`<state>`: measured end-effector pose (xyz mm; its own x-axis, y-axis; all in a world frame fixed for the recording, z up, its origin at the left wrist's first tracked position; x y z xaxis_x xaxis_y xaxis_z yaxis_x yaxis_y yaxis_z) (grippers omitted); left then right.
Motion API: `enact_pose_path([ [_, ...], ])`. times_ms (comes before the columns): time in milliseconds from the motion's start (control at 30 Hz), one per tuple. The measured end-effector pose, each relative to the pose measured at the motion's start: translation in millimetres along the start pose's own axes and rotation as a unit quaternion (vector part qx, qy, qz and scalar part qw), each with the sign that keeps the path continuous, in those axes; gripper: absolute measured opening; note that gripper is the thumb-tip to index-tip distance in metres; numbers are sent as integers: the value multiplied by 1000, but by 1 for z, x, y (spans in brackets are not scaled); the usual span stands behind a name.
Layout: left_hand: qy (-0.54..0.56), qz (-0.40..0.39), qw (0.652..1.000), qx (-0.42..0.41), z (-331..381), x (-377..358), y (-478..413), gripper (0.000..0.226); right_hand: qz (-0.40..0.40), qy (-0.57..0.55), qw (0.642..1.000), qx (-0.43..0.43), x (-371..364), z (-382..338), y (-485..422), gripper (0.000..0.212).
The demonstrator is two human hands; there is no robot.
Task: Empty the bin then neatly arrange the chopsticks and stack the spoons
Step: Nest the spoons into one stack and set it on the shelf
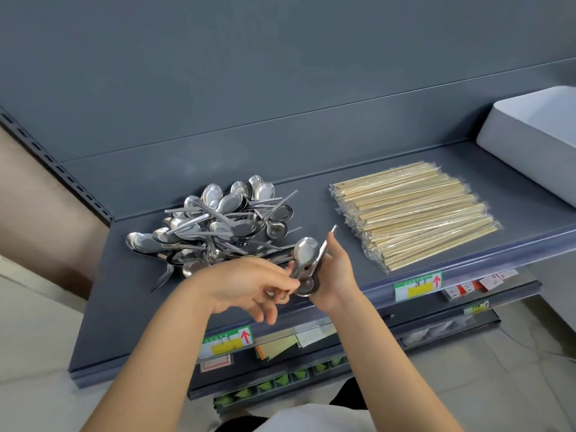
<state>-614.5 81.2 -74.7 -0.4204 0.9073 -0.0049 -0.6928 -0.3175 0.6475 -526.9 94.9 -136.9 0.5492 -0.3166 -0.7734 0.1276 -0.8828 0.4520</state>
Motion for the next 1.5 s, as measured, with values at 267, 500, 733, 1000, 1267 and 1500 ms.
enact_pose_path([
  [267,-61,222,973,-9,8,62,21,16,-6,-12,1000,18,7,-13,4,68],
  [500,215,419,866,-167,4,95,26,9,-106,71,990,-67,-13,1,10,26],
  [733,10,352,909,-224,44,73,-11,21,-183,161,964,-104,-37,21,20,41],
  [1000,-161,318,913,-201,58,75,-21,21,-127,166,975,-82,-28,19,5,22],
  [1267,-163,338,913,-157,47,77,-28,46,-82,43,996,-12,-27,6,-4,13],
  [1500,-443,371,816,-3,23,90,8,17,37,-67,994,84,5,-12,-15,28],
])
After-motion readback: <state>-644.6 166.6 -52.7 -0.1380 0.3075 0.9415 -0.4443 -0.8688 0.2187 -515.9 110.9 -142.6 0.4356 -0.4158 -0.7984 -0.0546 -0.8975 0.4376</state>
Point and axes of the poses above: each hand's wrist, its own y-axis away from the middle knuckle, its own x-axis out of the back of the hand, z = x × y, the point moved 9 cm from there along -y, towards the middle knuckle, and after that the axes turned 7 degrees about -z, right-handed, at the moved point
